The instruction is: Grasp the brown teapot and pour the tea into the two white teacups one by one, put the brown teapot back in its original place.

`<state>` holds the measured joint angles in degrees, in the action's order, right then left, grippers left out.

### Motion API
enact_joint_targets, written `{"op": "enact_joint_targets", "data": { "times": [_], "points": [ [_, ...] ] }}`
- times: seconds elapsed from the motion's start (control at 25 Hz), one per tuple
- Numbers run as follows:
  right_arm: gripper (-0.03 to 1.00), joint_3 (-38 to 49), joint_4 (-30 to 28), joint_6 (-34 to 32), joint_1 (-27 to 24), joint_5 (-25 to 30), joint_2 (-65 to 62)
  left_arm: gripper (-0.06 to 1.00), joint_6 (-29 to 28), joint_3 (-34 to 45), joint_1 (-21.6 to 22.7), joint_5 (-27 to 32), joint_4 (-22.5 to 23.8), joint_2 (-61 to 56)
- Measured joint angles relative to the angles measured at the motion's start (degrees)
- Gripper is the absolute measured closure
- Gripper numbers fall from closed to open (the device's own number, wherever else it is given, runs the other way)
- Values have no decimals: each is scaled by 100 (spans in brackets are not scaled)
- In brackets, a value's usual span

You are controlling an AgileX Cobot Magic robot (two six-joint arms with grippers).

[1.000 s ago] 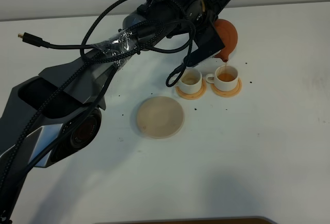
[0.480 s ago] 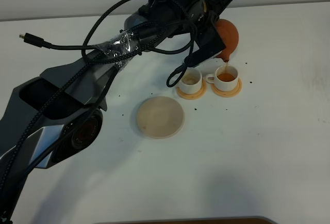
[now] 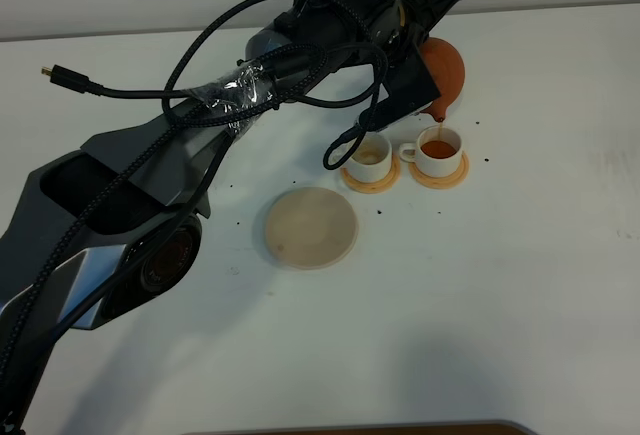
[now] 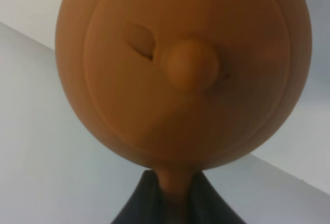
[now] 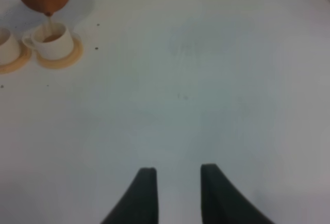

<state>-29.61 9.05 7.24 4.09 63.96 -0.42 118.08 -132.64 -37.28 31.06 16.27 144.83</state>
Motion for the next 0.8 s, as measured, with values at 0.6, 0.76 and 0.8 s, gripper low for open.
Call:
{"op": "enact_joint_targets", "data": {
  "times": [0.6,0.76,0.8],
  "points": [
    [73,0,0,0,0,0,0,80,0,0,-83,-7,260,0],
    [73,0,0,0,0,0,0,80,0,0,-111,54,276,0],
    [73,0,0,0,0,0,0,80,0,0,-115,60,284,0]
  ]
}}
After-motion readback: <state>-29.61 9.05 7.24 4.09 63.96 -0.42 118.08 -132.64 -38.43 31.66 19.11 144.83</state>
